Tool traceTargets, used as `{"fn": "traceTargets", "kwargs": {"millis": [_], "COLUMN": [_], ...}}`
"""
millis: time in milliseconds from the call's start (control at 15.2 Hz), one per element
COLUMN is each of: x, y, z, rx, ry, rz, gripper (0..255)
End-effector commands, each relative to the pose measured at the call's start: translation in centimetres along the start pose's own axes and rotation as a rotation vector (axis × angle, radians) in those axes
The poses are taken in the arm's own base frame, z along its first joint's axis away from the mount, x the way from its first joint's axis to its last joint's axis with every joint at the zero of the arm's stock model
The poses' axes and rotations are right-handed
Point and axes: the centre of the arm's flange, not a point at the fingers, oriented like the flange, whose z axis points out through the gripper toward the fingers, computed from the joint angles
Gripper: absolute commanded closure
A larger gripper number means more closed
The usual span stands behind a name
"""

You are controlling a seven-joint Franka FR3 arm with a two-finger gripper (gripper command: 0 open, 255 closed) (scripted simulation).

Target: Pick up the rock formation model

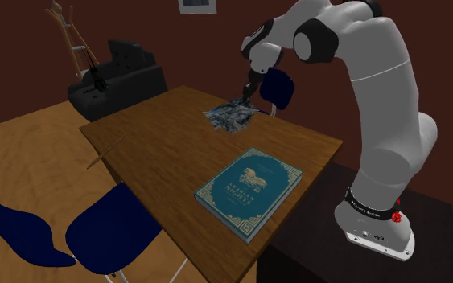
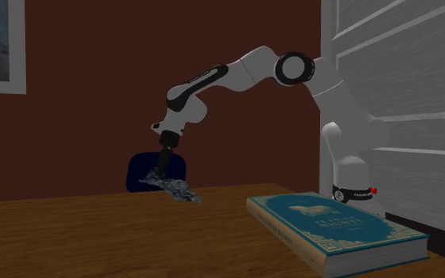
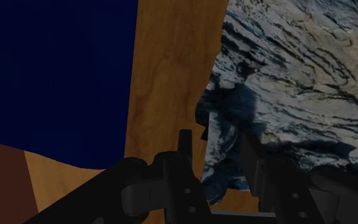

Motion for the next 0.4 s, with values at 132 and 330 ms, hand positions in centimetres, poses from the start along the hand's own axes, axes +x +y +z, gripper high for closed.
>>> {"fn": "traceTargets", "kwargs": {"millis": [132, 330], "x": [0.8, 1.0], "y": [-0.6, -0.7], "z": [-2.0, -2.6], "rx": [0.0, 0.0], "ry": [0.0, 0.0], "rz": [0.0, 0.0], "gripper": [255, 255]}}
